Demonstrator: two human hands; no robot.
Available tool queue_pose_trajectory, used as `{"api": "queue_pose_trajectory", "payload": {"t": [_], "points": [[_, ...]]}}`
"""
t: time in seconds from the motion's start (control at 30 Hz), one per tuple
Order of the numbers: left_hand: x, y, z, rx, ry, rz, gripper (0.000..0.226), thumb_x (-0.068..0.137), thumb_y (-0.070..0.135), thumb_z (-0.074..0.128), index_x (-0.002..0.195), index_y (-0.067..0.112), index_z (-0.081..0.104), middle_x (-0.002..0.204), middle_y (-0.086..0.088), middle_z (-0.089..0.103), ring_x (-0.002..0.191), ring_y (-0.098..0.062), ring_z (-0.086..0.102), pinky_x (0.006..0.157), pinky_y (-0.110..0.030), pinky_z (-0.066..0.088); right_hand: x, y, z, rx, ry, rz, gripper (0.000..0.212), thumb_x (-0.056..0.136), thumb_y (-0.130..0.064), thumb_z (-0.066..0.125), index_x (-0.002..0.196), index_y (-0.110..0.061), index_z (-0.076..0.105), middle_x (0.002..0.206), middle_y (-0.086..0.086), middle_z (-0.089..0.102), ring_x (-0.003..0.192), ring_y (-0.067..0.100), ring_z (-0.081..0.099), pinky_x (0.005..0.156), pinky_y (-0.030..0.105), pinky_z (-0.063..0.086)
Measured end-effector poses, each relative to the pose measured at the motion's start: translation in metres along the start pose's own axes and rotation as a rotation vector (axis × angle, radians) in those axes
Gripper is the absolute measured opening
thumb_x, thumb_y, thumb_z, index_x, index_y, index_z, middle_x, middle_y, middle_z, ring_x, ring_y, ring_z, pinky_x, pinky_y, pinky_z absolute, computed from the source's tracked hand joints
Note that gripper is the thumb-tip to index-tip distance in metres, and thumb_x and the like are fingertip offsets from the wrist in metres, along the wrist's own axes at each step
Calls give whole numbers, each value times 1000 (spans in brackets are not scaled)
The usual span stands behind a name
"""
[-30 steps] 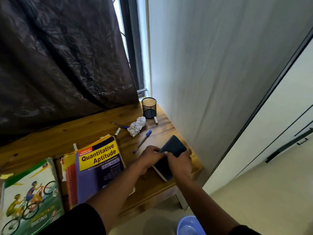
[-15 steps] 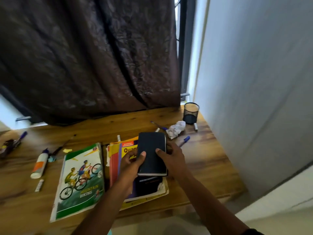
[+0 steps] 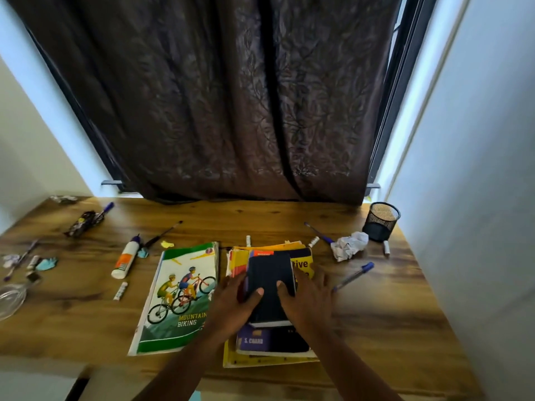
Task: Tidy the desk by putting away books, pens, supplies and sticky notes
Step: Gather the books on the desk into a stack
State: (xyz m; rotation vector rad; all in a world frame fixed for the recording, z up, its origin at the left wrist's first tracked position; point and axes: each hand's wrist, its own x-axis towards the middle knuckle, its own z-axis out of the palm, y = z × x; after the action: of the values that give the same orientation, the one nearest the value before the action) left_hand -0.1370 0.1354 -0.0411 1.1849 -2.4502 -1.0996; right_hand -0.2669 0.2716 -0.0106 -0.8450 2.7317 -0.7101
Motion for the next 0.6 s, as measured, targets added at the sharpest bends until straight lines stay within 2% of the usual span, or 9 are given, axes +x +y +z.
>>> {"api": "queue_pose_trajectory", "payload": {"t": [0.07, 0.13, 0.23, 0.3, 0.4, 0.47, 0.6], "points": [[3, -5, 4, -119, -64, -28, 82, 75, 89, 52, 147, 54, 34, 138, 9, 51, 119, -15, 60, 92, -39, 59, 2, 6, 7, 58, -36, 51, 85, 91, -70, 49, 158, -24, 24, 163, 18, 20, 150, 37, 23, 119, 50, 29], [3, 1, 4, -181, -107, -40, 80, 78, 83, 56, 149, 54, 33, 138, 7, 46, 119, -16, 59, 91, -34, 58, 6, 11, 13, 165, -101, 96, 95, 90, -72, 51, 159, -18, 15, 164, 20, 19, 151, 36, 24, 119, 52, 32], [1, 8, 2, -245, -153, -2, 67, 87, 67, 63, 148, 50, 40, 120, 16, 46, 107, -7, 56, 84, -23, 56, 9, 16, 15, 303, -94, 54, 86, 90, -66, 59, 155, -22, 25, 156, 7, 37, 139, 26, 43, 106, 39, 46], [0, 9, 2, -246, -158, 12, 61, 92, 57, 64, 146, 49, 39, 114, 24, 45, 104, -5, 54, 79, -16, 51, 9, 16, 15, 331, -69, 25, 78, 90, -61, 63, 152, -25, 33, 149, 2, 44, 132, 22, 49, 98, 33, 47], [0, -1, 2, -271, -147, 22, 74, 80, 75, 65, 146, 54, 39, 133, 15, 48, 118, -11, 59, 90, -30, 58, 10, 16, 17, 341, -87, -12, 68, 90, -60, 63, 147, -30, 40, 146, -2, 48, 130, 19, 51, 96, 32, 49], [2, -9, 1, -344, -145, 22, 86, 69, 84, 66, 145, 60, 37, 143, 14, 49, 122, -9, 59, 95, -34, 59, 12, 16, 15, 376, -118, -40, 65, 90, -59, 63, 145, -32, 42, 145, -5, 50, 130, 18, 53, 97, 30, 51], [0, -9, -4, -375, -167, 23, 70, 71, 82, 65, 131, 80, 29, 148, 16, 43, 129, -9, 55, 103, -37, 54, 15, 12, 15, 384, -183, -58, 66, 96, -52, 62, 152, -27, 36, 148, -4, 45, 135, 18, 48, 98, 27, 47]]}}
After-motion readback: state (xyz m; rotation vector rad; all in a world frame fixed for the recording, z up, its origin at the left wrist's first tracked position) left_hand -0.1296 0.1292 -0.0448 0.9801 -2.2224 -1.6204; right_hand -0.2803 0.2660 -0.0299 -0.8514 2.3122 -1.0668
